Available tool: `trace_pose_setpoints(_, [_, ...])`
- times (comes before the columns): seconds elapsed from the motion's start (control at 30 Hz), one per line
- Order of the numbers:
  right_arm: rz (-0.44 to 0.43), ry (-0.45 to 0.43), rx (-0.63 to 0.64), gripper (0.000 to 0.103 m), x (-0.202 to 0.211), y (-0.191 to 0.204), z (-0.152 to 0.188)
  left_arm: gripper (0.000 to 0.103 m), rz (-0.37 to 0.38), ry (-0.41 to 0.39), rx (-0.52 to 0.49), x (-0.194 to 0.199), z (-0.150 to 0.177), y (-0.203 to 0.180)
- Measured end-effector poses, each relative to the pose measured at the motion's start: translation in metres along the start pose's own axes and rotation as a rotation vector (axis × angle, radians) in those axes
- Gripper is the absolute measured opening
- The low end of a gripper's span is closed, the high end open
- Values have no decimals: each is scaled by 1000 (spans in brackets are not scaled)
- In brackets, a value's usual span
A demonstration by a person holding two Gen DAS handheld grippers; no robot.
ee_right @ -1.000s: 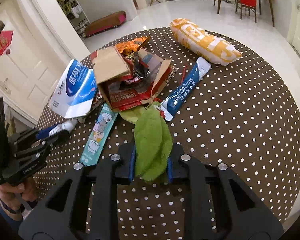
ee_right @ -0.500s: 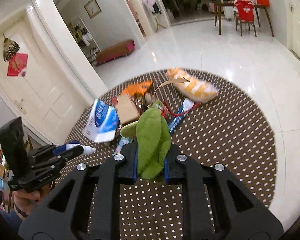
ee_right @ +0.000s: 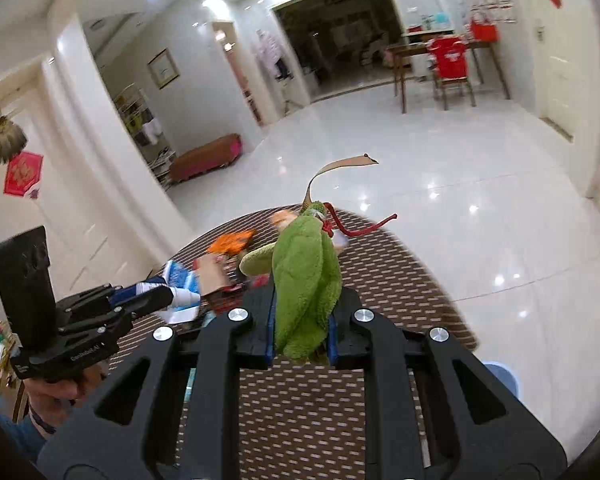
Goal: Collect trash
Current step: 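Carry the bottle and leaves to the blue bin and release them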
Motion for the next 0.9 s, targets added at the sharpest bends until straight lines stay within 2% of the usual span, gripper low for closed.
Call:
trace_pose_setpoints(0.2, [103,-40,-94,18,29,-65,-2,23,118,38,-80,-50,-21,-60])
trace_pose_setpoints(0.3, [171,-48,-159,18,41,-106,1,23,191,83,-104,-84,-28,-92])
trace_pose_setpoints(0.43, [254,-24,-224,18,43,-151,16,23,244,155,-143,-128,-25,-129])
trace_pose_setpoints(0.57, [314,59,-331,18,31,-203,43,23,261,237,-182,-171,-14,-160])
trace_pose_setpoints(0.67, [323,103,-379,18,19,-226,60,23,268,318,-194,-207,1,-175])
trace_pose_setpoints(0.8, [322,165,-429,18,-1,-257,83,23,240,414,-236,-248,19,-192])
trace_pose_setpoints(0.9, [316,212,-478,18,-20,-276,99,23,232,469,-248,-268,28,-200])
Point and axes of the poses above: each gripper's, at about its wrist camera, not at the fingertips, and x roughly against the way its jaws point, y to its left, z to its underside, the point moved 1 cm from there along -x, roughly the way its jaws point, and after that the axes turned 11 degrees about z, right-handed, at the moved point
